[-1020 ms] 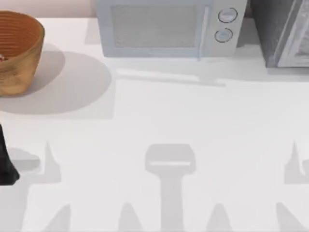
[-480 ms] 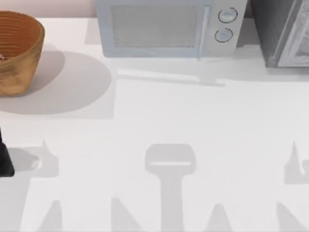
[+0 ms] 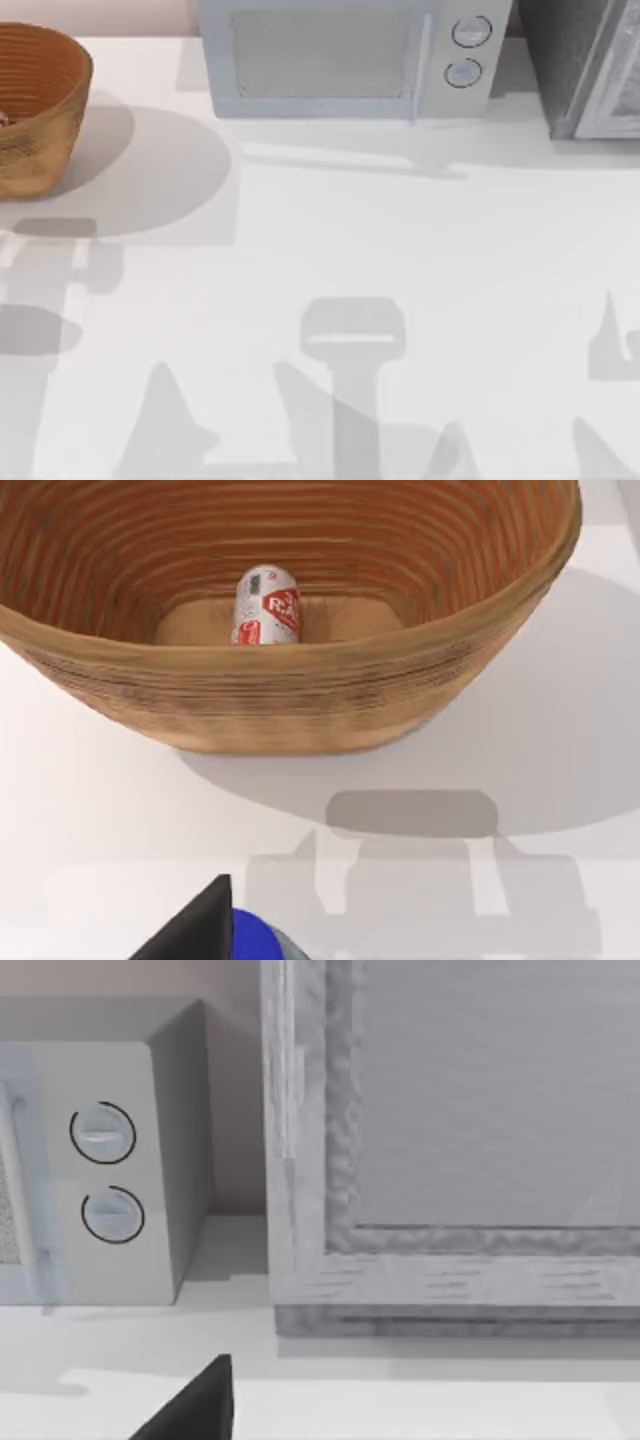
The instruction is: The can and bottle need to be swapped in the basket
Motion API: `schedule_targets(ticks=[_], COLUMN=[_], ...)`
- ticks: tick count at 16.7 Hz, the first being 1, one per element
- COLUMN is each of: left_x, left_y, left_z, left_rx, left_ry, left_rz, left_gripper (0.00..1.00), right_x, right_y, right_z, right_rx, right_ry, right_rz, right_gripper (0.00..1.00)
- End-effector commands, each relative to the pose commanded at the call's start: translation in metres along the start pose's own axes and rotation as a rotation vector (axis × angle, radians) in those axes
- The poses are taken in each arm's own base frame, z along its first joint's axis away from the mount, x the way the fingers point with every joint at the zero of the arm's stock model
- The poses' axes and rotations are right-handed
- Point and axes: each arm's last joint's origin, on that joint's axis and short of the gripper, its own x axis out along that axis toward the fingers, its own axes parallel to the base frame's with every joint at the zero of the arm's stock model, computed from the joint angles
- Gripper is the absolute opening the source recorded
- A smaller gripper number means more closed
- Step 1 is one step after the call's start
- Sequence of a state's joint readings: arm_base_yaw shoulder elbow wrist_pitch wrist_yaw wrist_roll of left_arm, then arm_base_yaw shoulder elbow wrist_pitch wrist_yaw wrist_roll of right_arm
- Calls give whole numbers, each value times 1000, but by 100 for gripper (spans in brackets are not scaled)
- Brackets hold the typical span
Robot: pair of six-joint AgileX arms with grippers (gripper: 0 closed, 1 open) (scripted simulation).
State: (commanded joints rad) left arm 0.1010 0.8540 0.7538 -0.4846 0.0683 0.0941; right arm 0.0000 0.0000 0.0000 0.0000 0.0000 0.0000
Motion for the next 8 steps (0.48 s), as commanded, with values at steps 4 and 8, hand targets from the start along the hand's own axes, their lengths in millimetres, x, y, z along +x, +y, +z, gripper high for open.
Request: schedule_targets(ticks=[4,8], left_x=[36,95], left_y=[16,38], left_z=[64,110], left_rx=[1,-16], left_ry=[169,338], left_rz=[-35,-80], left_gripper=[100,100], right_x=[0,0], right_y=[0,0], right_z=[0,0], right_rx=[0,0], right_ry=[0,0], right_rz=[0,0], right_gripper=[100,100])
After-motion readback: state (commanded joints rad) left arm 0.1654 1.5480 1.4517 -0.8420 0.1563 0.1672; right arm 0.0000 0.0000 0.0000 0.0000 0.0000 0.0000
